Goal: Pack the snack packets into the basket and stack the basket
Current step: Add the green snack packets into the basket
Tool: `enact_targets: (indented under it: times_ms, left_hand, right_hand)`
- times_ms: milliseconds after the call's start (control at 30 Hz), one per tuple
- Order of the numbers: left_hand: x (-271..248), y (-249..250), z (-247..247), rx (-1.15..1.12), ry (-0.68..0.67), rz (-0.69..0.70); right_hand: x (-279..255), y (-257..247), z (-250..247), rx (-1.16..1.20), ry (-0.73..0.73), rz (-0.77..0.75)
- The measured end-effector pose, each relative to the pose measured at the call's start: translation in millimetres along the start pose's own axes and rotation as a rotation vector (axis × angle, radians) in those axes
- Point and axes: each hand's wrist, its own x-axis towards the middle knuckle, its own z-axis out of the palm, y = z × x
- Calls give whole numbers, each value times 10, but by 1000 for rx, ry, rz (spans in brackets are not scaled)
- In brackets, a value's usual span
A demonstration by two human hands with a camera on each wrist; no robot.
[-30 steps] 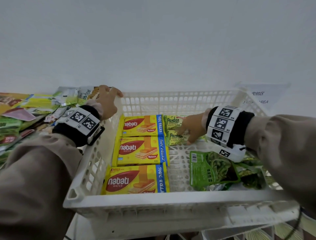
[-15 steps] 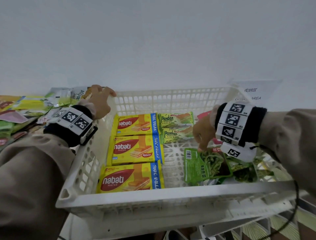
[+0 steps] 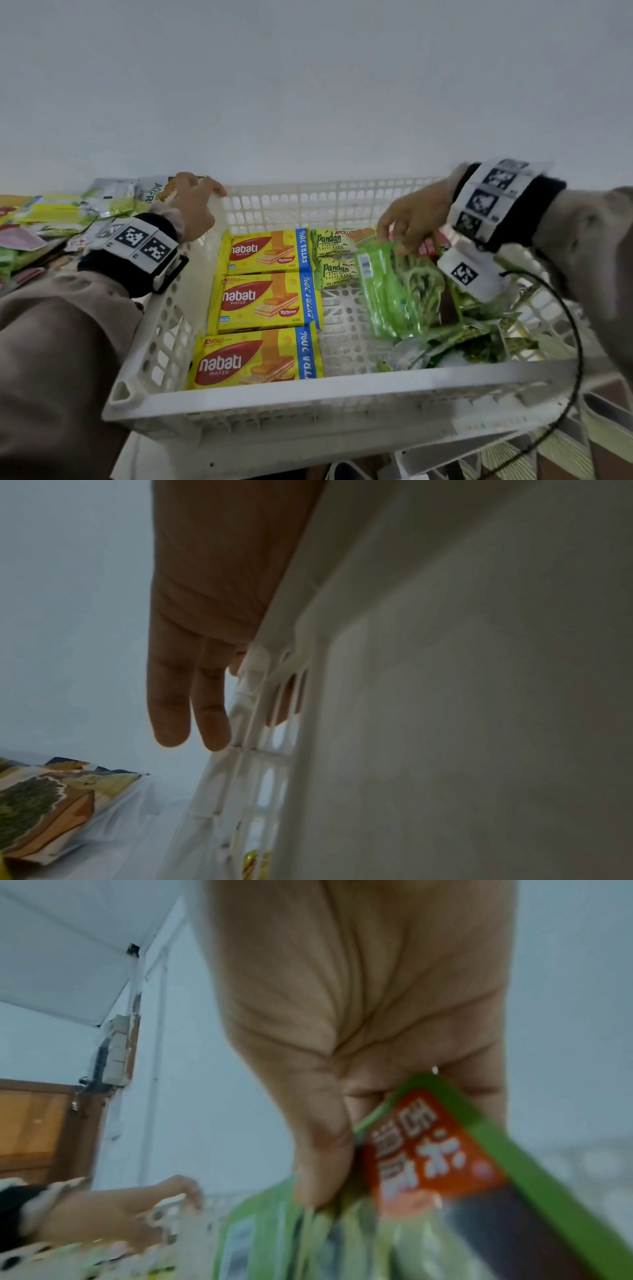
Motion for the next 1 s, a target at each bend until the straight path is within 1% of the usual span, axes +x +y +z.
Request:
enact_targets:
  times_ms: [67, 100, 167, 200, 233, 267, 333, 433, 533, 633, 733, 800, 900, 1000]
  left_hand:
    - [18, -22, 10, -1, -2, 8]
    - [32, -39, 13, 5, 3, 13]
    - [51, -56, 21, 17, 9, 21]
    - [61, -61, 27, 20, 9, 20]
    - [66, -60, 30, 19, 4, 15]
    - [69, -59, 33, 12, -1, 11]
    - [83, -69, 43, 11, 15, 16]
    - [77, -75, 49, -3, 26, 17]
    - [52, -47, 48, -10, 24, 9]
    - [37, -30, 31, -25, 17, 3]
    - [27, -16, 27, -33, 20, -1]
    - [36, -29, 29, -31, 17, 0]
    - [66, -61, 35, -31, 19, 4]
    - [72, -64, 49, -32, 24, -1]
  right_hand:
    - [-137, 86, -201, 113, 126, -52]
    - [-200, 124, -287, 111, 212, -53]
    - [-287, 179, -387, 36, 380, -5]
    - [-293, 195, -396, -9, 434, 35]
    - [-276, 209, -385, -51, 456, 82]
    - [-234, 220, -356, -104, 452, 137]
    - [-108, 256, -290, -203, 396, 240]
    - [19, 248, -227, -274, 310, 368]
    - [80, 189, -194, -354, 289, 453]
    - [178, 131, -73, -423, 258, 450]
    - [335, 161, 147, -462, 143, 415]
    - [383, 213, 276, -433, 98, 400]
    - [411, 270, 347, -396, 121, 382]
    - [413, 282, 393, -407, 133, 380]
